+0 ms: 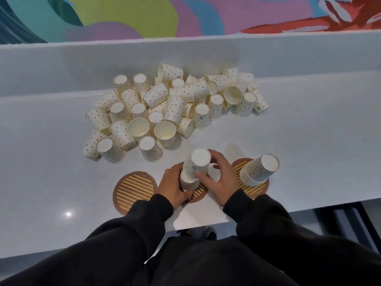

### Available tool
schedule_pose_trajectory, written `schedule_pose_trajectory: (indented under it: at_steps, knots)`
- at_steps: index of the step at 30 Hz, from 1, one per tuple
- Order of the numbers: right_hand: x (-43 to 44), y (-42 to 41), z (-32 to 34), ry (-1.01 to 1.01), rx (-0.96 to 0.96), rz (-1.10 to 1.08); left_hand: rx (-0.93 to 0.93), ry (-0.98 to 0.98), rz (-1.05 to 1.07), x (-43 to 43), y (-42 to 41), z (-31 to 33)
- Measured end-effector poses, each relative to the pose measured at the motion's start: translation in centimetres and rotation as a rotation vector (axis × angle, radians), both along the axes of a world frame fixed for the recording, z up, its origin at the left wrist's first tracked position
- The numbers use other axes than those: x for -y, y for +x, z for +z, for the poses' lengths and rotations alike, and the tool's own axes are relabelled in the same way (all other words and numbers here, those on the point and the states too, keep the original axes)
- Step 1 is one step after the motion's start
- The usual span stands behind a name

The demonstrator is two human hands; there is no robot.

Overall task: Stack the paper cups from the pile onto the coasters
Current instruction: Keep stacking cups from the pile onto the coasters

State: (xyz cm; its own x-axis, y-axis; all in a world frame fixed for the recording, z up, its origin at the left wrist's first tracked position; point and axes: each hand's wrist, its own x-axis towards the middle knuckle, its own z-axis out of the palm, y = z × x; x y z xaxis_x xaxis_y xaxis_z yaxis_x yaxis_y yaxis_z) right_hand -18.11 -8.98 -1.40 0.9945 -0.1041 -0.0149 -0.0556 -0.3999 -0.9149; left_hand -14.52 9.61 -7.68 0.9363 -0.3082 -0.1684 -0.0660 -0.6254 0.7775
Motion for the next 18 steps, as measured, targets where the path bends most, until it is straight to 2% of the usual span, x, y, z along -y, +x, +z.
schedule_pose_trajectory:
  at_steps: [6, 18]
  knots:
    - [-0.5, -0.5, -1.9, -0.002, -0.039, 0.043, -0.029, 0.023, -0.003, -0.2, 0.2, -0.8]
    - [-0.5, -1.1, -4.8, -0.267, -0.174, 0.130, 0.046, -0.015, -0.034, -0.3, -0.2, -1.2]
